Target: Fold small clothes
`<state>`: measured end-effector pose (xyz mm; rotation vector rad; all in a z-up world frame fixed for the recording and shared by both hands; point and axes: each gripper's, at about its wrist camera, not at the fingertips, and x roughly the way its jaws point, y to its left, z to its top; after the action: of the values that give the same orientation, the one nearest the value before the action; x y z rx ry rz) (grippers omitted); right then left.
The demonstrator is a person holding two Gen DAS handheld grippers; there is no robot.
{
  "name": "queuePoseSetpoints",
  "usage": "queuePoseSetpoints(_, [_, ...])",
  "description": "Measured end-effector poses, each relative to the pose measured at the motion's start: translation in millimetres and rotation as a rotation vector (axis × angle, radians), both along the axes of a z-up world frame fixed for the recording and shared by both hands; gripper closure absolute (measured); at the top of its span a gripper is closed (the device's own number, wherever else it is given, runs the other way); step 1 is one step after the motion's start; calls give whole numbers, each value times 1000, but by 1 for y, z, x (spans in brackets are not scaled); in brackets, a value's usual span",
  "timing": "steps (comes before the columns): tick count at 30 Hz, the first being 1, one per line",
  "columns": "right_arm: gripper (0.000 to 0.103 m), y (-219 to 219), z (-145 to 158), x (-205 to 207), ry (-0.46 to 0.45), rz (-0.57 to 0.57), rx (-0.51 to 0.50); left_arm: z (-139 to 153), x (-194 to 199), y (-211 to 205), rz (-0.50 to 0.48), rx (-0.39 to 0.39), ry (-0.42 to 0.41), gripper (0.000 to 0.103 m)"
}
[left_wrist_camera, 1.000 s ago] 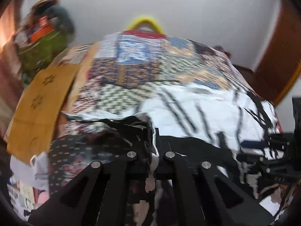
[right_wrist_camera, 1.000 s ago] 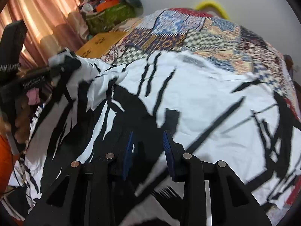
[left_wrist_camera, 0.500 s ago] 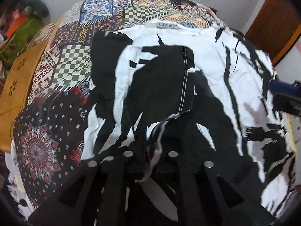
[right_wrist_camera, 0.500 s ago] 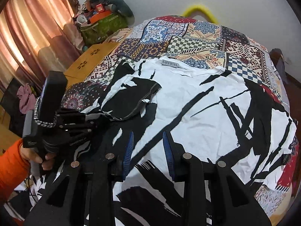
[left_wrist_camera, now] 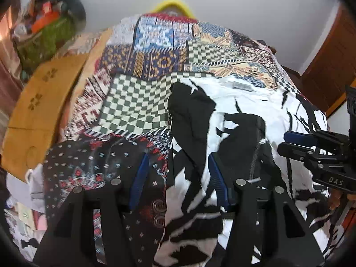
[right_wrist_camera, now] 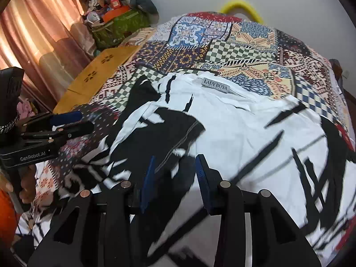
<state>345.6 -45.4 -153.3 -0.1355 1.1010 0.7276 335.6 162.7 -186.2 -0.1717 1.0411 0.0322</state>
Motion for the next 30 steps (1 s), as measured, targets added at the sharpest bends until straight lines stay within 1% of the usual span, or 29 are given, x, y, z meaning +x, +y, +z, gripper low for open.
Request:
queuePoseSetpoints(5, [69, 14, -20, 27, -3, -14, -29, -28, 33, 0, -27, -57, 44, 48])
queuePoseSetpoints(8, [69, 19, -27, 36, -9, -13, -26, -41, 49, -4, -43, -72, 60, 48])
queuePoseSetpoints(9, [71, 21, -28, 36, -21, -5, -28, -46, 54, -6, -45, -62, 63, 48])
queuePoseSetpoints(12, [96, 30, -28, 31, -72, 42, -53, -56, 64, -6, -25, -8, 68, 50])
queuePoseSetpoints(15, [98, 35, -24, 27, -137, 74, -66, -57, 68, 0, 2, 32, 50, 54])
queuePoseSetpoints(17, [98, 37, -20, 29, -181, 72, -70, -57, 69, 4, 23, 59, 38, 54])
queuePoseSetpoints(18, [98, 36, -20, 32, -189, 65, -70, -59, 70, 5, 35, 75, 38, 54])
queuePoseSetpoints(22, [98, 34, -33, 44, -159, 28, -86, -70, 73, 7, 65, 123, 58, 53])
queuePoseSetpoints(24, [99, 34, -36, 44, -164, 26, -91, -73, 73, 8, 80, 133, 63, 52])
queuePoseSetpoints(27, [98, 34, -34, 43, -162, 11, -90, -73, 75, 8, 96, 148, 77, 52])
queuePoseSetpoints(30, [98, 33, -29, 41, -150, 10, -100, -66, 74, 6, 93, 162, 84, 52])
